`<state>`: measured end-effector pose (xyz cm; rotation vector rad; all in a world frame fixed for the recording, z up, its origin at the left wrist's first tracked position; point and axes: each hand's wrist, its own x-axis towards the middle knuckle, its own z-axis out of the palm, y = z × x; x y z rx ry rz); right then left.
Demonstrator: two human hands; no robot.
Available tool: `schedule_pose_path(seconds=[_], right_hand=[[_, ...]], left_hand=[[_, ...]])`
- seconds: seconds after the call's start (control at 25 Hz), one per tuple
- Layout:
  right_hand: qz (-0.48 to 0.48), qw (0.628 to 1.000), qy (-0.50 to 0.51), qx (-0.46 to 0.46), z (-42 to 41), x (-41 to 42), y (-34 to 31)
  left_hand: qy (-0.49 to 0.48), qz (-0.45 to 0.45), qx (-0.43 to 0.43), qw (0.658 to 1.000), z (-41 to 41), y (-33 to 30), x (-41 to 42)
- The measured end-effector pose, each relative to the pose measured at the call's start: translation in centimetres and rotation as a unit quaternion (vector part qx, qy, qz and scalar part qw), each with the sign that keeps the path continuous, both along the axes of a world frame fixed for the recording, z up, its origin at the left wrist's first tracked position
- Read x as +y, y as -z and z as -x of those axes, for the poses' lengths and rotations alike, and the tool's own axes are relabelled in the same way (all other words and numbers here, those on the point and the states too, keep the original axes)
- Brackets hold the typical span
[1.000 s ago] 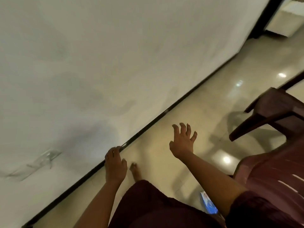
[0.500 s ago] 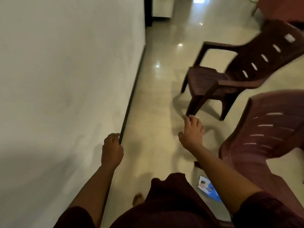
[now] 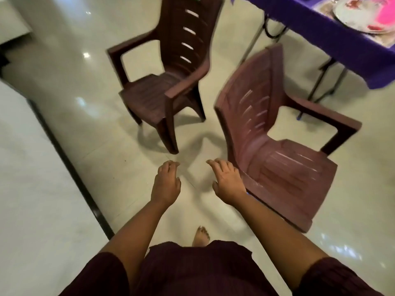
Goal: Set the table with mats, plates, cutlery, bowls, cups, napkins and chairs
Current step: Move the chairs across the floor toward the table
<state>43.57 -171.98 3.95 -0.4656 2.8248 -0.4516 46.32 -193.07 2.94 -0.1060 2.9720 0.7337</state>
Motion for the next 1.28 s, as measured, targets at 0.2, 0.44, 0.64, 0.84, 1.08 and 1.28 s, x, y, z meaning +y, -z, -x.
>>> schedule_pose_path(seconds=[0.2, 0.44, 0.64, 0.84, 1.08, 1.28], right_hand=[[0.025, 0.989, 0.131, -0.062, -3.5, 2.7, 1.6], [0.026, 0.939, 0.327, -0.108, -9.2, 5.6, 2.3], [0.122, 0.807, 0.543, -0.201, -13.2, 4.9, 2.7], [0.197, 0.696, 0.656, -0.216, -15.5, 1.2, 3.7], [0.283, 0.634, 0.688, -0.212, -16.8, 0.6, 6.9], [0.327, 0.587, 0.715, -0.194, -17.2, 2.4, 16.2]], left_hand=[[0.112, -0.004, -0.045, 0.993, 2.6, 1.4, 3.2], [0.301, 0.007, -0.11, 0.947, 5.8, 4.4, 6.6], [0.419, 0.004, -0.151, 0.896, 9.3, 6.6, 9.0], [0.491, 0.05, -0.186, 0.849, 9.8, 6.9, 9.0], [0.547, 0.076, -0.224, 0.803, 6.6, 9.5, 12.1], [0.549, 0.093, -0.258, 0.789, 3.6, 19.5, 14.8]])
